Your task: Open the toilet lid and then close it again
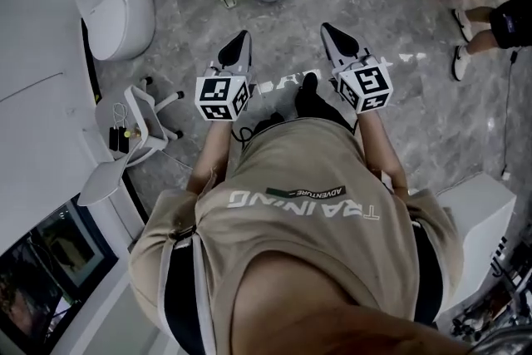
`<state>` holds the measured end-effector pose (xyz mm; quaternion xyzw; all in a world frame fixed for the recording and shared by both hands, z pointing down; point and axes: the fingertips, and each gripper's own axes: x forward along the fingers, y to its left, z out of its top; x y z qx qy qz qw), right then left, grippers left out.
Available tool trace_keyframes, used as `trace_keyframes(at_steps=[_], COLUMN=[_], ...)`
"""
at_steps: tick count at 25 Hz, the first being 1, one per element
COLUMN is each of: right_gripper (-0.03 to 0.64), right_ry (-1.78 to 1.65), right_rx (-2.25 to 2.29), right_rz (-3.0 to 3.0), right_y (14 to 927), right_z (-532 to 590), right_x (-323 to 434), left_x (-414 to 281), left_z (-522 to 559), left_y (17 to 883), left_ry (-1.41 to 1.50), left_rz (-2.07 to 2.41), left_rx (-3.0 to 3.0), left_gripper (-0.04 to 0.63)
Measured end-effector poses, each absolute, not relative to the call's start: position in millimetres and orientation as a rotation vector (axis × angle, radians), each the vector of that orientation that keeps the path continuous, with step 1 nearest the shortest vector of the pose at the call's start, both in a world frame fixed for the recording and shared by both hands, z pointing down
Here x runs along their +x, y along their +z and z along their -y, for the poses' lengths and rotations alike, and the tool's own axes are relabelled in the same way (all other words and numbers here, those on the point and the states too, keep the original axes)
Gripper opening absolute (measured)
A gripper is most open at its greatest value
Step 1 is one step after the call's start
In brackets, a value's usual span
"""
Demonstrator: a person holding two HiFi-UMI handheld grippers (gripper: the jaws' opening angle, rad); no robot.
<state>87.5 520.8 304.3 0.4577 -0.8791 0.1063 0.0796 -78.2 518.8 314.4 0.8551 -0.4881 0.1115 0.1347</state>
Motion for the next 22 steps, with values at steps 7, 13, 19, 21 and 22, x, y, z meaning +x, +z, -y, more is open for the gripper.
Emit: trace_keyframes(at_steps=[7, 13, 19, 21, 22], right_gripper=[0.009, 0.009, 0.009, 0.009, 0.009], right_ry=[0.346, 0.276, 0.374, 0.375, 0.371], right_rx=[1.298, 1.274, 1.261, 1.237, 1.226], right_rz=[2.713, 2.668, 2.695, 2.688, 2.684], right_y=[310, 335, 346, 350, 352], right_z=[-453, -425, -399, -390, -385], right_x=[122, 139, 139, 133, 129], left_x=[-54, -40, -39, -39, -41], left_z=[-463, -439, -409, -399, -394], left_y=[302, 311, 316, 317, 318], left_ry=[0.379, 0.408, 0.404, 0.397, 0.392], left_rz=[1.501, 1.533, 1.547, 1.546, 1.545], left_rx=[2.435, 2.386, 2.348, 2.353, 2.352], left_gripper=[0.003, 0.003, 0.003, 0.003, 0.003])
